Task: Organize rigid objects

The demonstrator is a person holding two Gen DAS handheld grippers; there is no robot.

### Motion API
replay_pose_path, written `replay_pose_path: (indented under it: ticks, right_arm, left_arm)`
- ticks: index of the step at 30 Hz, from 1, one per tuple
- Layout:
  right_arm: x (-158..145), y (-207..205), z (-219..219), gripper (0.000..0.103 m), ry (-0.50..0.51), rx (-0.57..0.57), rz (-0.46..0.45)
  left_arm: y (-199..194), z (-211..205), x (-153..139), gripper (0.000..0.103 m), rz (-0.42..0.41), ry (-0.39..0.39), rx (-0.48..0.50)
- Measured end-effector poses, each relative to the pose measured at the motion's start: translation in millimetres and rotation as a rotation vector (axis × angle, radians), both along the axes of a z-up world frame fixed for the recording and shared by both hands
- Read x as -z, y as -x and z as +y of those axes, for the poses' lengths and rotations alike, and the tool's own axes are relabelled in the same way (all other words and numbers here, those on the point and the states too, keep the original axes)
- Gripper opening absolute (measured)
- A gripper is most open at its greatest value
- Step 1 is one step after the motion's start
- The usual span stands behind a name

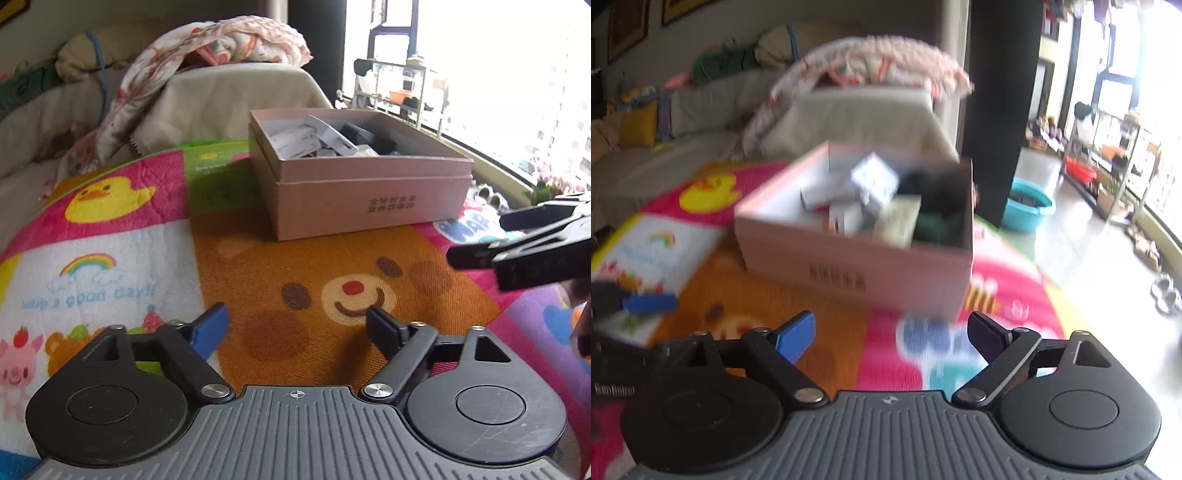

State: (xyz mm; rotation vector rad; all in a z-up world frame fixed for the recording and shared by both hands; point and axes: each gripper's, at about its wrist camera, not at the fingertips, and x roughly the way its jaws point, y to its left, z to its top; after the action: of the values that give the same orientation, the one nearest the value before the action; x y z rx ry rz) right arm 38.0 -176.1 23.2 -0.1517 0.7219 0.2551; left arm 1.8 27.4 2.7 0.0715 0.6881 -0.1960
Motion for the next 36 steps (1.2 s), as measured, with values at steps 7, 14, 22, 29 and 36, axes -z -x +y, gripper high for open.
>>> replay_pose_path:
  ticks: [7,14,22,29,36]
  right_arm:
    - [23.2,-10.8,-11.5,0.103,-0.064,0.139,0.035]
    - [25.8,-3.5,-6.4,0.103,-0.067,0.205,-0.01]
    - [26.2,0.3,-3.5,0.103,-0.068,0.187,-0.026]
    - [27.7,3.2,-4.0,0.103,-0.08,0.202,-0.034]
    - [28.2,4.5,-4.5,0.103,-0.079,0.201,-0.037]
  left_arm:
    - [-14.8,1.5,0.8,0.09,-0.017,0.069,-0.129]
    - [-25.7,-12.9,2.9,0.092,-0.024,-0.001,-0.174]
    - [-25.7,-14.6,3.7,0.093,-0.027,-0.012,-0.175]
    - [-25.7,-15.1,3.9,0.094,-0.027,-0.014,-0.175]
    - [-26.6,-14.5,3.9,0.094,-0.026,-0.013,-0.177]
